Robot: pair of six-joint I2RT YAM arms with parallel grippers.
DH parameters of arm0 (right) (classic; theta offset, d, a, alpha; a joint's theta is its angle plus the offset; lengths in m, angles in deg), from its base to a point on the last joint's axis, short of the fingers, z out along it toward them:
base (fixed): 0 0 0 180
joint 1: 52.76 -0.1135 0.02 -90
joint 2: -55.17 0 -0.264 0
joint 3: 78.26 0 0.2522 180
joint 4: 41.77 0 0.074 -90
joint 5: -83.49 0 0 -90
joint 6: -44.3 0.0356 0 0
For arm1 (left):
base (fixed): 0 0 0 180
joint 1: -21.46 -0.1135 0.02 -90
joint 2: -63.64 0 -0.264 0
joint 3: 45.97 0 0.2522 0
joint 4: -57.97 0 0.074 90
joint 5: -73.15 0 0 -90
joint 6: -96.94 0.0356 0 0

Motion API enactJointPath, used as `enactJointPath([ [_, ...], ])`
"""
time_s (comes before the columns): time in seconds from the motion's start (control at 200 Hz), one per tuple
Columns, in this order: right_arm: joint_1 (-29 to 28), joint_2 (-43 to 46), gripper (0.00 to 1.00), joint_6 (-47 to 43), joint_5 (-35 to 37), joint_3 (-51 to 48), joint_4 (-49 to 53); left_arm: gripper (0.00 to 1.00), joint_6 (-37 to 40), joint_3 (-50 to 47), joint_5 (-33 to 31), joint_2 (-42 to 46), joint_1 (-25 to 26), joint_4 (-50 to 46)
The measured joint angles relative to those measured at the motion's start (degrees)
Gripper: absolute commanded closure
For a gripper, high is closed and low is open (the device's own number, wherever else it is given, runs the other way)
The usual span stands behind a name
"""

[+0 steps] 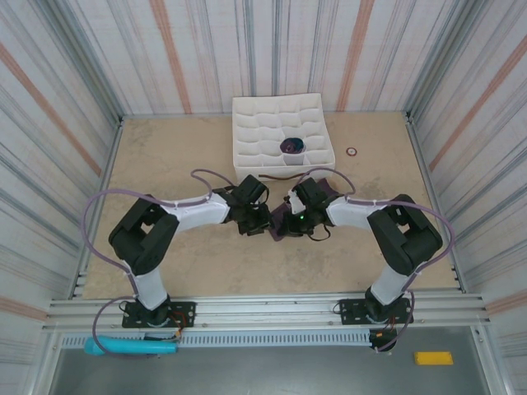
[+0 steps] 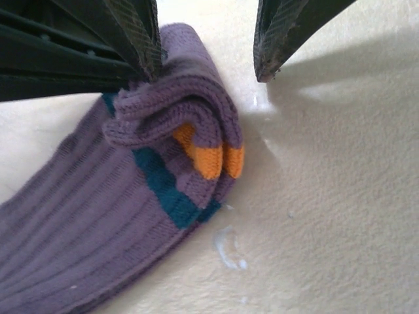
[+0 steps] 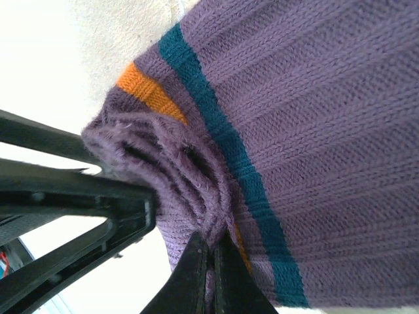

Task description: Roll the socks

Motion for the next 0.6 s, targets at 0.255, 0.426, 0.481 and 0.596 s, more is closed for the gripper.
enactJointPath([
  [0.255,0.04,-0.98,1.00,-1.20,-0.37,1.16,0.04,0.59,0.44,0.63,-0.50,-1.27,-1.36,0.48],
  [0.426,0.83,-1.44,1.00,-1.38,-1.88,1.16,-0.59,0.64,0.39,1.66,0.22,-2.51,-2.97,1.36],
  [0.481,1.20,-1.57,1.00,-1.49,-2.56,1.16,-0.96,0.66,0.42,2.40,0.17,-3.17,-3.13,1.27],
  [0.596,1.81,-1.68,1.00,-1.73,-3.23,1.16,-1.20,0.73,0.42,4.50,0.20,-4.85,-3.37,0.76],
])
